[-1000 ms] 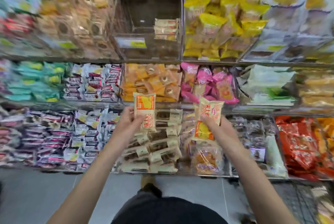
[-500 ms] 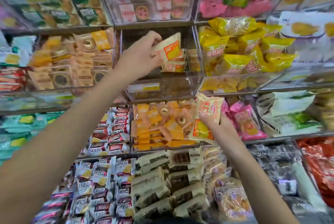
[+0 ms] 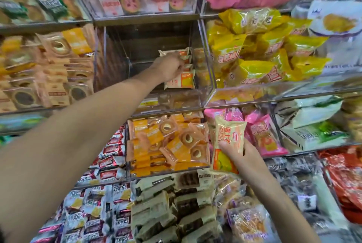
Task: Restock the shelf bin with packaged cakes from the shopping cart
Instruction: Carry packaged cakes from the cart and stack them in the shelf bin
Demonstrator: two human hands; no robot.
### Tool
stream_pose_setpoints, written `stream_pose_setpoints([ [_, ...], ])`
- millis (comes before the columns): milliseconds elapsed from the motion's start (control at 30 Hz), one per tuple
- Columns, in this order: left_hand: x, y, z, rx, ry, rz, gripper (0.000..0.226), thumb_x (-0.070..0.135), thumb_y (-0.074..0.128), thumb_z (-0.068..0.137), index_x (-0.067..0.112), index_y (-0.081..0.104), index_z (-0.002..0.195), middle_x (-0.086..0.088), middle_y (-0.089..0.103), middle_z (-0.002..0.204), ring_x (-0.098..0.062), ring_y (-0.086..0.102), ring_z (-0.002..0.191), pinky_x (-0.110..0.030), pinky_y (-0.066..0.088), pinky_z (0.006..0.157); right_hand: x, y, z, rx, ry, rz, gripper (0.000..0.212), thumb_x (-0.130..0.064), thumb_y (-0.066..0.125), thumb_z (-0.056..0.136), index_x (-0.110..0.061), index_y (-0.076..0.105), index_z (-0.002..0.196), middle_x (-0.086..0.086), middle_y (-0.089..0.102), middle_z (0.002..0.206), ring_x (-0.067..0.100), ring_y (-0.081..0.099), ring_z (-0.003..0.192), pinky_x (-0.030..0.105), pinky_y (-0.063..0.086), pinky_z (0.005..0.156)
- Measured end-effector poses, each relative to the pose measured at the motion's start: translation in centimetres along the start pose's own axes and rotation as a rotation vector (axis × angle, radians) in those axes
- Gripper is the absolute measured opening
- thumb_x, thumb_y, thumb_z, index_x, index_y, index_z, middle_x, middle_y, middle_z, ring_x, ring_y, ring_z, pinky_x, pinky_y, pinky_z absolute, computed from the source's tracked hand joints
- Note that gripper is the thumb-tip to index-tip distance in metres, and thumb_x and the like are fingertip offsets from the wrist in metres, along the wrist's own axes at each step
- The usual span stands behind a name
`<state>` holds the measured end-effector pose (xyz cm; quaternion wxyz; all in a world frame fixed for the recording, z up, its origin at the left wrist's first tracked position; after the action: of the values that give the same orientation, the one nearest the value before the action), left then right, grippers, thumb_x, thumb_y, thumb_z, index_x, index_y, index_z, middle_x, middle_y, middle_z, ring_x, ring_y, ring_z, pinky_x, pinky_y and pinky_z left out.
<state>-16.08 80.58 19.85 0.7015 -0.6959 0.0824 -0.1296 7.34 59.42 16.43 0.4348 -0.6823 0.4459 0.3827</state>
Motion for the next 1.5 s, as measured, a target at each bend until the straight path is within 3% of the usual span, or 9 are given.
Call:
stream_pose_setpoints([
  [200,0.4,1.5,1.3,-0.099,-0.055,-0.074,0.023,0.025,0.047,0.092,0.011,0.062,0.102,-0.011,0.061,0.102,-0.031,0.057,0.098,-0.035,0.046,0.075,1.3,-0.4,0.0,0.006,0.039,0.058,0.014,-0.041,0.063,0.083,-0.039,0.058,0.095,-0.020,0.070,0.087,-0.005,0.066,0.078,0.015,0.048,0.064],
  [367,-0.1,2.5,0.9,-0.215,-0.050,0.025,0.044,0.021,0.058,0.085,0.015,0.049,0.128,-0.013,0.057,0.123,-0.032,0.054,0.110,-0.035,0.046,0.083,1.6,-0.5,0.3,-0.010,0.038,0.061,0.012,-0.041,0.062,0.084,-0.040,0.058,0.094,-0.027,0.068,0.086,-0.006,0.066,0.078,0.016,0.047,0.065],
  [867,0.9,1.0,1.7,-0.170,-0.053,0.202,0.050,0.019,0.064,0.085,0.009,0.045,0.130,-0.015,0.053,0.126,-0.032,0.052,0.114,-0.042,0.049,0.083,2.2,-1.8,-0.4,-0.011,0.038,0.036,0.012,-0.043,0.062,0.084,-0.039,0.057,0.095,-0.031,0.067,0.085,-0.006,0.066,0.075,0.013,0.048,0.059],
  [1033,3.5,-5.2,-2.8,0.263,-0.234,-0.173,0.026,0.025,0.055,0.091,0.015,0.053,0.115,-0.003,0.055,0.113,-0.020,0.054,0.104,-0.035,0.043,0.079,1.4,-2.1,-1.0,-0.017,0.003,0.007,0.016,-0.042,0.065,0.083,-0.041,0.055,0.096,-0.028,0.068,0.082,-0.009,0.065,0.073,0.007,0.047,0.053],
  [1133,7.7,-8.1,-8.7,0.486,-0.083,-0.536,0.013,0.024,0.050,0.090,0.021,0.053,0.103,0.012,0.052,0.093,0.002,0.052,0.084,-0.013,0.041,0.071,0.6,-1.6,-1.8,-0.054,-0.039,-0.014,0.022,-0.040,0.067,0.082,-0.042,0.053,0.099,-0.033,0.065,0.085,-0.011,0.063,0.076,0.004,0.046,0.055],
  [1200,11.2,-7.4,-12.6,0.321,0.086,-0.690,0.022,0.037,0.046,0.089,0.025,0.052,0.107,0.014,0.054,0.095,0.003,0.052,0.085,-0.010,0.042,0.071,0.1,-1.2,-2.3,-0.079,-0.080,-0.060,0.032,-0.039,0.069,0.080,-0.045,0.049,0.105,-0.031,0.065,0.090,-0.012,0.062,0.080,0.005,0.046,0.059],
  [1300,14.1,-3.6,-16.7,-0.132,0.052,-0.647,0.075,0.078,0.028,0.077,0.031,0.034,0.135,0.010,0.045,0.132,-0.003,0.047,0.114,-0.030,0.042,0.094,-0.6,-0.2,-3.2,-0.140,-0.135,-0.110,0.062,-0.038,0.074,0.077,-0.046,0.038,0.127,-0.017,0.061,0.112,-0.010,0.061,0.089,0.012,0.050,0.069],
  [1367,14.7,-1.7,-18.3,-0.348,0.051,-0.629,0.096,0.087,0.021,0.068,0.031,0.018,0.145,0.005,0.033,0.147,-0.010,0.039,0.127,-0.029,0.032,0.101,-1.0,0.6,-3.7,-0.202,-0.147,-0.170,0.091,-0.041,0.075,0.075,-0.037,0.018,0.146,-0.019,0.050,0.129,-0.019,0.055,0.094,0.007,0.046,0.074],
  [1500,14.5,-1.0,-20.2,-0.416,0.087,-0.755,0.088,0.078,0.040,0.069,0.036,0.019,0.143,0.010,0.044,0.139,-0.004,0.052,0.113,-0.022,0.043,0.092,-1.9,1.5,-4.8,-0.273,-0.183,-0.271,0.110,-0.046,0.076,0.073,-0.044,-0.006,0.145,-0.039,0.033,0.125,-0.036,0.039,0.093,-0.007,0.032,0.072],
])
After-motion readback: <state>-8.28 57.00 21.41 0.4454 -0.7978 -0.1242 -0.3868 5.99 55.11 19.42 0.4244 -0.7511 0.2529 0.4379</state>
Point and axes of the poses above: each hand's wrist, its own z-axis towards the middle knuckle, its own y-axis out of the palm, x = y × z, the point moved 5 cm from there along z, towards the middle knuckle
